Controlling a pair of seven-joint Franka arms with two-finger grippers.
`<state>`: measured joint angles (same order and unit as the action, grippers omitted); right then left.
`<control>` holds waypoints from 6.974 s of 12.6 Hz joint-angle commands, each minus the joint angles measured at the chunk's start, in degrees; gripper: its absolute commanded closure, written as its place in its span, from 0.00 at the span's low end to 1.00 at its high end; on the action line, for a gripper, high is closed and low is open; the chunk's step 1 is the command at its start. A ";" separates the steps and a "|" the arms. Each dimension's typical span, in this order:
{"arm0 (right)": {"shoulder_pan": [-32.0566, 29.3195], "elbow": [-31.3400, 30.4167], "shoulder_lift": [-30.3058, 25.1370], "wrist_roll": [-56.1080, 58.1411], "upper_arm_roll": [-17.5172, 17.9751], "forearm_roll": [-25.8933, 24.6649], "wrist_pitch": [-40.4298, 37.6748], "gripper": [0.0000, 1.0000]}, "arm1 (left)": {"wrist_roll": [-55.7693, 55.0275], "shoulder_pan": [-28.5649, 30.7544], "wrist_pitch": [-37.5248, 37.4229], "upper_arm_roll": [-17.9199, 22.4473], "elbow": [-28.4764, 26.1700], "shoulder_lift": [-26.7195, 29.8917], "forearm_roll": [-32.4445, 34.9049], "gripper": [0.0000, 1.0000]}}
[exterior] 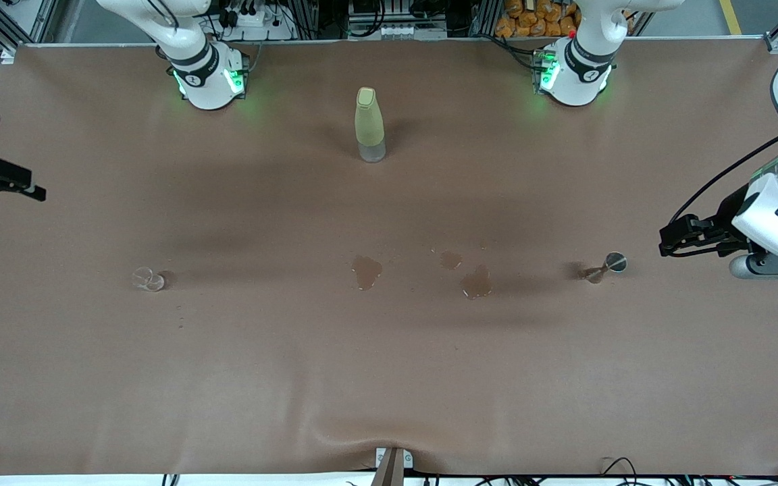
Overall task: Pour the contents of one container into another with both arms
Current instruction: 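Move the right gripper toward the clear glass beaker, then grasp the glass beaker with the right gripper while the left gripper grasps the jigger, then lift the beaker with the right gripper while the left gripper lifts the jigger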
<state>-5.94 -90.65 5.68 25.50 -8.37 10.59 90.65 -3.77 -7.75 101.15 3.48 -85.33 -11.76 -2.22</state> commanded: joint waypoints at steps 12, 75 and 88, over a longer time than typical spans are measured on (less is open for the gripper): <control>-19.36 -5.24 17.33 69.38 0.28 30.87 -1.27 0.00 | -0.10 -0.33 -0.60 -0.67 -0.27 1.30 0.64 0.00; -7.07 8.31 44.08 92.48 5.82 66.38 -12.70 0.80 | 139.55 27.44 -17.30 -2.87 0.17 -42.38 -52.10 0.59; 0.48 -20.24 14.39 74.28 5.82 71.67 2.59 0.86 | 135.27 23.59 -6.60 -20.26 5.35 -40.18 -57.17 1.00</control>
<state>-7.02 -102.48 26.88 102.45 -2.03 79.97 91.01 132.75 17.86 91.41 -15.32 -79.20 -52.60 -55.80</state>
